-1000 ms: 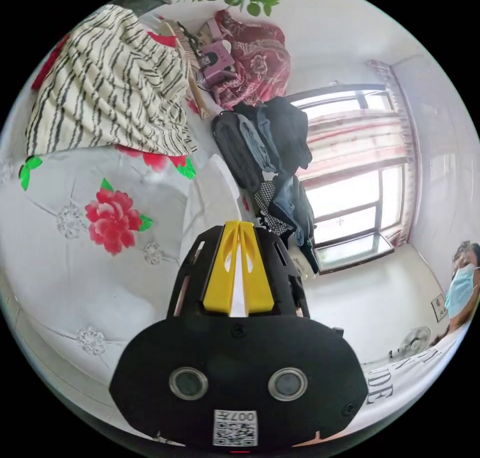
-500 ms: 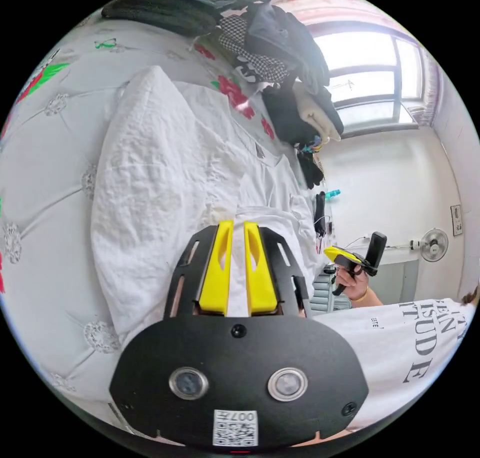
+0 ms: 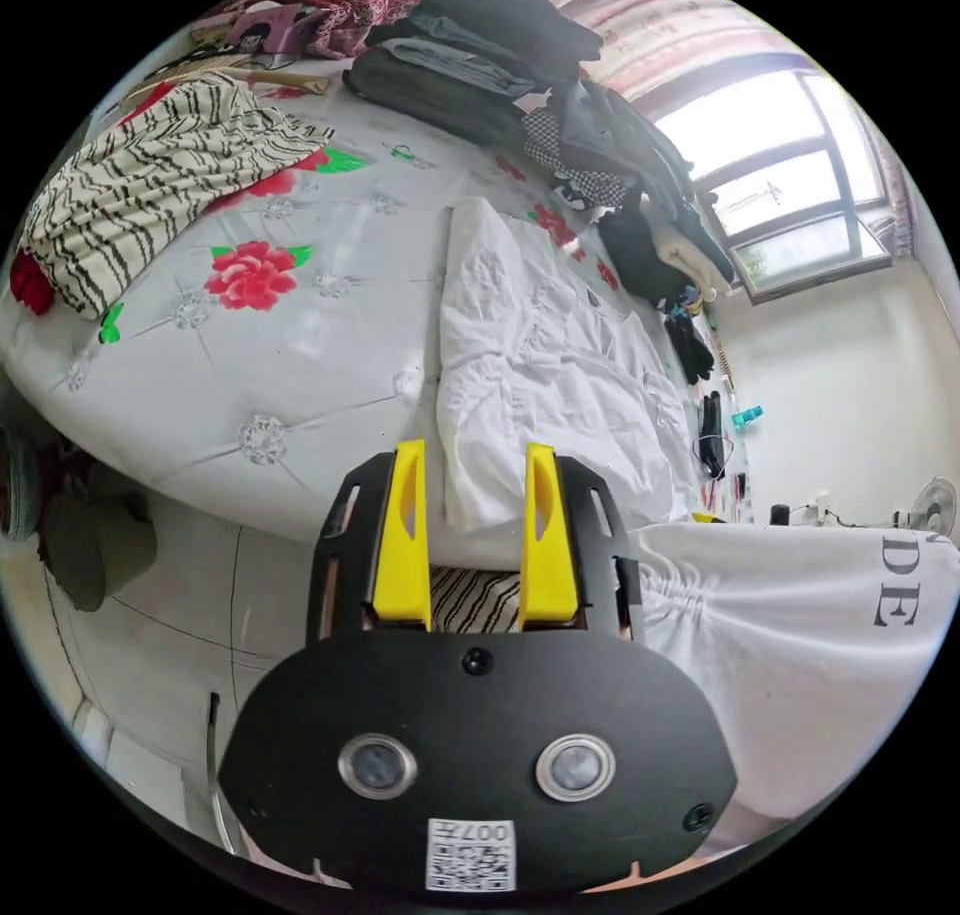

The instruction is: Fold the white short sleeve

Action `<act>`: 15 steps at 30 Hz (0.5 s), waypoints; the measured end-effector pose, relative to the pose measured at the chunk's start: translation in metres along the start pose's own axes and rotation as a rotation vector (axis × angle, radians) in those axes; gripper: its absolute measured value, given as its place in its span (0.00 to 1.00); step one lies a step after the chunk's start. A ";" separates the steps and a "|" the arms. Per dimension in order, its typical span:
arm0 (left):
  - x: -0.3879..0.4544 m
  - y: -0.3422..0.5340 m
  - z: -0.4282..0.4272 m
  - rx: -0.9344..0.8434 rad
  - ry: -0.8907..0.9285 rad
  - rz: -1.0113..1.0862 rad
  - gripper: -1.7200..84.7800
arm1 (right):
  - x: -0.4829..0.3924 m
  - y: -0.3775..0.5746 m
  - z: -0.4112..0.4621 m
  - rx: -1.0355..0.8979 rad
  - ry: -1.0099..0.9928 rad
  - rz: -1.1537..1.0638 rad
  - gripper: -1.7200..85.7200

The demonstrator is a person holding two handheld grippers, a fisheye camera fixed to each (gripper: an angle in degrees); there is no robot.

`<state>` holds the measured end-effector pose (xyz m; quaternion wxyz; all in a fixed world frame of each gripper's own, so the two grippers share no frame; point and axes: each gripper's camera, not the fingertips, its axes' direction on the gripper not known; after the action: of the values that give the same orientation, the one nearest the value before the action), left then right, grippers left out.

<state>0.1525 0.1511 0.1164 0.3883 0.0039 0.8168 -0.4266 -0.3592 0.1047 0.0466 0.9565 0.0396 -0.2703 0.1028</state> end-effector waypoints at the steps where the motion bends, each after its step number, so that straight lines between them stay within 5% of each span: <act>1: 0.001 0.006 0.009 -0.027 -0.004 -0.008 0.17 | -0.002 0.000 0.009 -0.020 -0.008 -0.017 0.12; 8: 0.038 -0.002 0.047 -0.196 -0.371 0.113 0.02 | -0.020 -0.018 0.050 -0.153 0.081 -0.191 0.04; 15: 0.029 -0.005 -0.006 -0.147 -0.097 0.109 0.01 | 0.004 0.001 -0.015 -0.060 -0.143 -0.207 0.02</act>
<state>0.1265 0.1431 0.1030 0.4494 -0.0007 0.8247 -0.3433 -0.3482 0.1081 0.0356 0.9410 0.0460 -0.3353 -0.0079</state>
